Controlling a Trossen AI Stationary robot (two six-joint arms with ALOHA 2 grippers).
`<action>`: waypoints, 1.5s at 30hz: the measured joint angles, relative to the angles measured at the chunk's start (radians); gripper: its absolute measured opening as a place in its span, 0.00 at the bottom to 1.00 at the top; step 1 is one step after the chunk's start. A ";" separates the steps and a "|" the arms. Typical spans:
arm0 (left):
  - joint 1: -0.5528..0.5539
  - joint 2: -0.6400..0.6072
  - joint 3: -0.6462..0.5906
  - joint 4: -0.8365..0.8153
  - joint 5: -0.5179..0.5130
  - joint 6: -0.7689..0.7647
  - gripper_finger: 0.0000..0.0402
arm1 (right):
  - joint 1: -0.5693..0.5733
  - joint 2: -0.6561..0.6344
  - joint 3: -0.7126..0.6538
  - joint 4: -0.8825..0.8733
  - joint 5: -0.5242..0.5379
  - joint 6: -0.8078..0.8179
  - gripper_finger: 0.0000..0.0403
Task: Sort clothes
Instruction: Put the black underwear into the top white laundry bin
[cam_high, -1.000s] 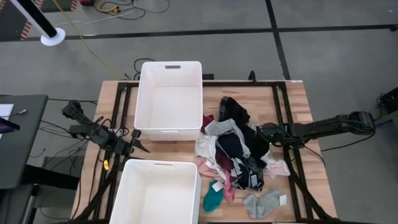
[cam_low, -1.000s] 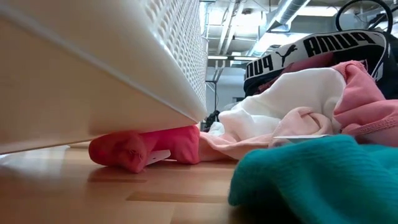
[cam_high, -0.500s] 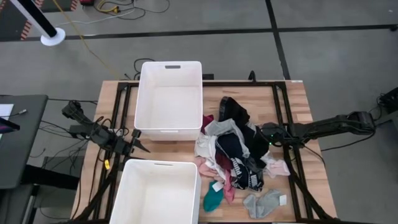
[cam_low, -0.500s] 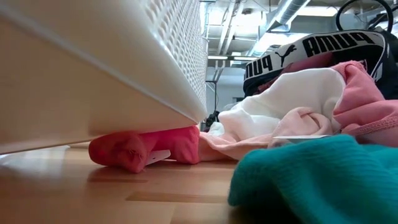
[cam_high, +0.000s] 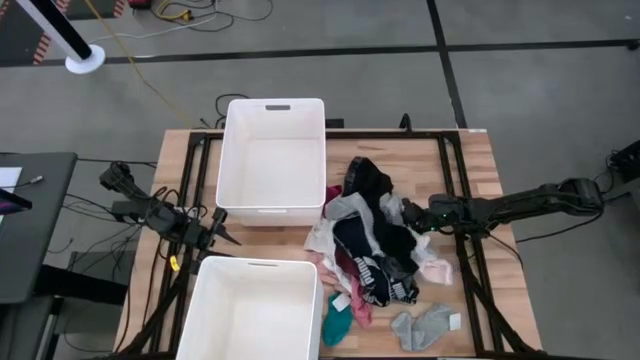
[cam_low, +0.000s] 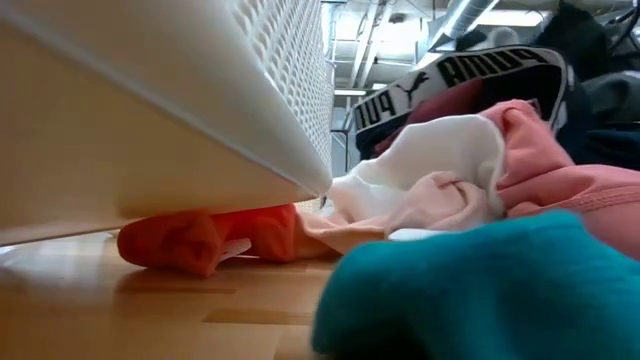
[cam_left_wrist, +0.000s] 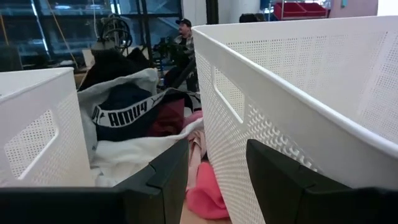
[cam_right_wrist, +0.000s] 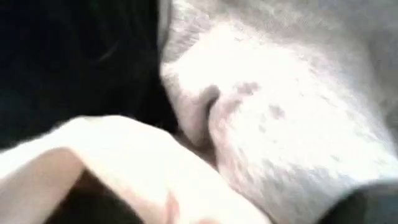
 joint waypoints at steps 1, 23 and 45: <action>0.000 0.000 0.000 0.001 0.000 0.000 0.39 | 0.004 0.000 0.001 0.010 0.000 0.012 0.41; 0.000 0.000 0.000 0.014 -0.062 -0.068 0.39 | -0.036 -0.124 0.089 -0.043 0.015 -0.126 0.41; 0.000 0.000 0.002 0.022 -0.068 -0.080 0.39 | -0.036 -0.352 0.376 -0.844 0.304 0.037 0.41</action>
